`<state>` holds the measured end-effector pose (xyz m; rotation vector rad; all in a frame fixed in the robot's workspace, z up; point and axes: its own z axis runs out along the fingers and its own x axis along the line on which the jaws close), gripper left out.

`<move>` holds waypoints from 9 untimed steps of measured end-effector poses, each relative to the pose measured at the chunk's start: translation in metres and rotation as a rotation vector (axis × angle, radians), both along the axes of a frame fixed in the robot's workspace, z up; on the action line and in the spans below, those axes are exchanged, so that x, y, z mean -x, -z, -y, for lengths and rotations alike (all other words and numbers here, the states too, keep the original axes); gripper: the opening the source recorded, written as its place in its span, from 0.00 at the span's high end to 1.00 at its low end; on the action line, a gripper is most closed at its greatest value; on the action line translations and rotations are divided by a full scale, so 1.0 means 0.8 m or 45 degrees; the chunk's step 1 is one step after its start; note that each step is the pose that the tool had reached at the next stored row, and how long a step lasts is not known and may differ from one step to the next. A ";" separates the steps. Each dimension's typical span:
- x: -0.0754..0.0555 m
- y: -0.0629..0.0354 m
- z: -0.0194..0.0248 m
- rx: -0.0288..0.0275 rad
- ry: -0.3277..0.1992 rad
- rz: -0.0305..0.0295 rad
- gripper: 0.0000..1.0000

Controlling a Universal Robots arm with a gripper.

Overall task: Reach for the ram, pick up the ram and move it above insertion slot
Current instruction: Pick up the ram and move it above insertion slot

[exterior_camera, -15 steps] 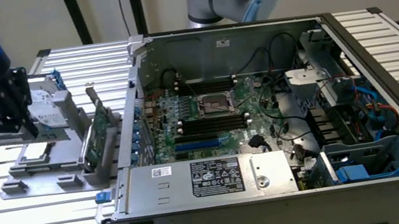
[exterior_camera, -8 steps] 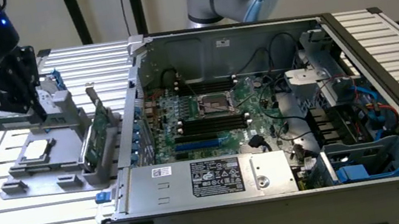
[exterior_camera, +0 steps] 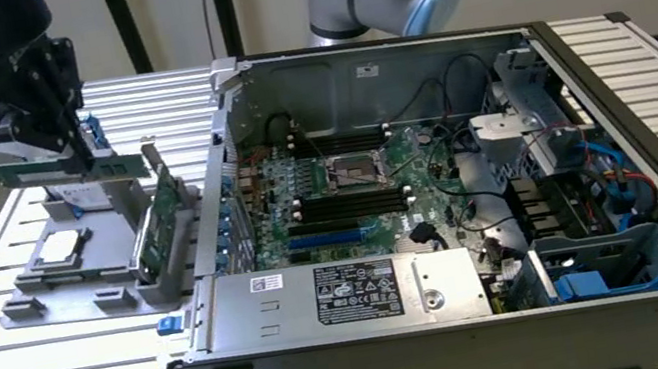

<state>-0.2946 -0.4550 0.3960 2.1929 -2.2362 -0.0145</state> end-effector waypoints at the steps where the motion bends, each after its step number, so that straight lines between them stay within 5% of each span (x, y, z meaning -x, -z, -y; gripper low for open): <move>1: -0.004 -0.003 -0.0004 -0.0001 0.000 -0.0002 0.87; 9: -0.039 -0.011 -0.0032 -0.0108 0.000 -0.0001 0.87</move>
